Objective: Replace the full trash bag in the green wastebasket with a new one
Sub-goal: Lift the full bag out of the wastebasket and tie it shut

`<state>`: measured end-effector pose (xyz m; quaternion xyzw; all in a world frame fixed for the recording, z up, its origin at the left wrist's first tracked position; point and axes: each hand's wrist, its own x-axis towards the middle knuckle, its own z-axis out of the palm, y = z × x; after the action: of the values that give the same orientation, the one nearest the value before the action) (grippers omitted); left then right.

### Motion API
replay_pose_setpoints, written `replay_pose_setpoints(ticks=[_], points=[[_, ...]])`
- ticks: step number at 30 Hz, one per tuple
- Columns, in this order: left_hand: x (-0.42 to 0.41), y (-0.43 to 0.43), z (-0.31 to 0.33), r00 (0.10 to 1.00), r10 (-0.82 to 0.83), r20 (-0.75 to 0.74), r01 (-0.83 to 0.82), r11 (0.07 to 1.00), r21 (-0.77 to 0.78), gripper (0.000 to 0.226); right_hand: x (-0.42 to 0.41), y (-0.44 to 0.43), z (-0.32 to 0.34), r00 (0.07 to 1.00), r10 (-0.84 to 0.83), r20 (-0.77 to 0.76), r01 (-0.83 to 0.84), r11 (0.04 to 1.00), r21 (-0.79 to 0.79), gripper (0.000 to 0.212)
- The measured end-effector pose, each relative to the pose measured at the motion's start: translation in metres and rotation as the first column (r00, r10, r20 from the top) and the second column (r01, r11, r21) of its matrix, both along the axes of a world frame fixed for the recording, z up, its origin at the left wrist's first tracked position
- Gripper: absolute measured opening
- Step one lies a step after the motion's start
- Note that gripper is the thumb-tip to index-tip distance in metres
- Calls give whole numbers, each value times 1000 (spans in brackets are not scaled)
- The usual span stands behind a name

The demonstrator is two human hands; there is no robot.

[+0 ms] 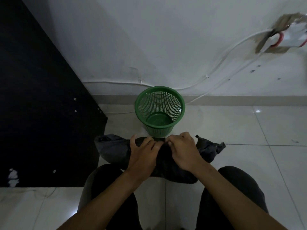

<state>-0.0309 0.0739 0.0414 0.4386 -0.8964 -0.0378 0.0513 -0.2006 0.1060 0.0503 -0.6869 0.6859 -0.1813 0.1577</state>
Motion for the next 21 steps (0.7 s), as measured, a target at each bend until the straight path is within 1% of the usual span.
replay_pose_setpoints(ticks=[1,2,3,4,5,6,7,9,10,11,13,14,16,18,19,21], points=[[0,-2,1,1000,19,4,-19,1000,23,37,1,3,1,997,22,-77,-27,998,-60,22],[-1,-5,6,999,47,-11,-46,997,66,31,2,7,-1,982,31,-185,-50,994,-96,22],[-3,-9,12,996,81,-29,-76,986,149,29,3,10,-1,959,27,-284,-58,993,-99,24],[-5,-12,15,991,119,-68,-102,972,213,31,4,12,-2,940,42,-340,-75,994,-84,25],[-6,-14,16,988,121,-92,-97,968,233,34,4,13,-5,934,66,-351,-100,992,-78,23],[-6,-13,18,990,94,-102,-72,976,206,35,2,14,-7,944,83,-320,-110,992,-66,18],[-7,-11,22,993,62,-96,-48,988,144,36,1,12,-8,966,79,-247,-94,994,-52,16],[-6,-5,21,998,8,-67,-6,999,35,37,-2,5,-4,996,37,-80,-38,999,-11,30],[-3,-4,16,998,-17,-58,16,1000,-14,37,-4,2,-1,999,29,-46,-28,1000,6,35],[-1,-4,12,998,-40,-39,38,999,-38,37,-6,0,1,996,38,-77,-39,999,-14,38],[4,-8,8,999,-50,-6,50,998,-38,32,-6,4,1,966,75,-249,-95,993,-66,36],[5,-11,8,999,-34,1,34,999,-32,30,-5,8,1,947,74,-312,-103,992,-76,36],[5,-13,13,1000,-9,-12,9,1000,20,32,1,16,3,918,72,-389,-109,991,-75,34],[2,-11,23,1000,5,-26,-3,999,49,34,6,18,-1,918,50,-394,-105,987,-119,26],[1,-9,26,1000,11,-23,-10,1000,25,34,5,15,-4,924,35,-380,-98,984,-148,22],[3,-5,28,1000,9,-18,-9,999,-34,34,2,6,-3,955,26,-294,-66,990,-124,21]])
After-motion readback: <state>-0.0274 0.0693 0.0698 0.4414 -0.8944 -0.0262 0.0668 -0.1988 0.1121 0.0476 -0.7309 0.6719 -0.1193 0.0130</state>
